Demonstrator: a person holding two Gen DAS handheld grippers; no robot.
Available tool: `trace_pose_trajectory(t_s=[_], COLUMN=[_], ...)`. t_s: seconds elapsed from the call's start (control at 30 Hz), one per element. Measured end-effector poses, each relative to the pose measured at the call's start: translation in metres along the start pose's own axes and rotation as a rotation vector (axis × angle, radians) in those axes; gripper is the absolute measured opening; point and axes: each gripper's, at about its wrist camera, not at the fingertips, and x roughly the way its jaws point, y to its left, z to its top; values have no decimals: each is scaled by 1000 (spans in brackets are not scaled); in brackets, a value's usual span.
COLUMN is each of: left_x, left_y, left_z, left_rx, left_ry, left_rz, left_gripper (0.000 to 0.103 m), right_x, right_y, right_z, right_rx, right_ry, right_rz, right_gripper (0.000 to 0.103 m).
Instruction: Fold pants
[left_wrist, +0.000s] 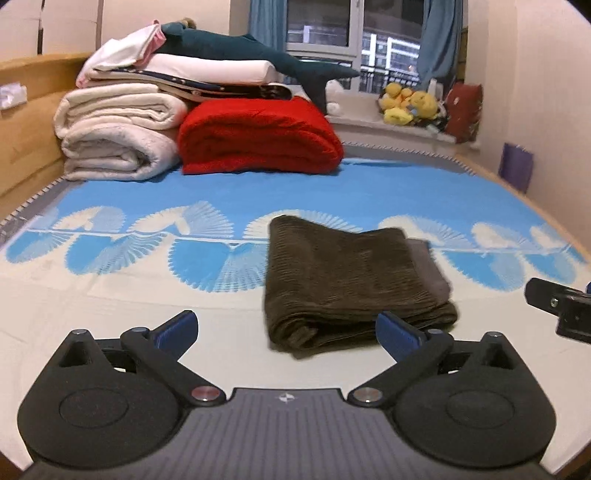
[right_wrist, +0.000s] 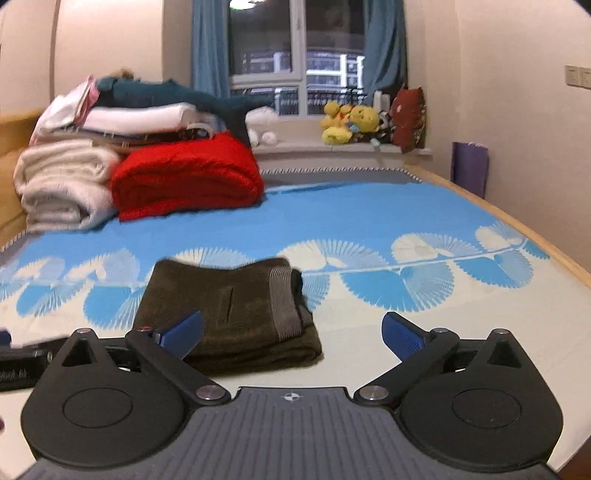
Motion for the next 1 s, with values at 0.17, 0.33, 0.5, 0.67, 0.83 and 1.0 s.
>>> trace_pose_trajectory(t_s=[0.17, 0.33, 0.5, 0.67, 0.83, 1.0], left_x=[16, 27, 33, 37, 38, 39], left_y=[3, 4, 0, -8, -9, -9], left_z=[-3, -8, -8, -9, -10, -9], left_rx=[29, 49, 51, 58, 28, 24], left_ry=[78, 106, 113, 116, 119, 123], left_rz=[8, 9, 9, 0, -16, -16], left_gripper=[103, 103, 103, 103, 103, 103], right_x=[3, 12, 21, 24, 27, 27], right_y=[7, 5, 8, 5, 7, 7], right_z=[-5, -1, -9, -7, -8, -8], right_rx=[-55, -23, -44, -3, -17, -17], right_ry=[42, 73, 102, 107, 112, 112], right_rz=[19, 11, 9, 21, 31, 31], right_gripper=[102, 102, 102, 102, 102, 102])
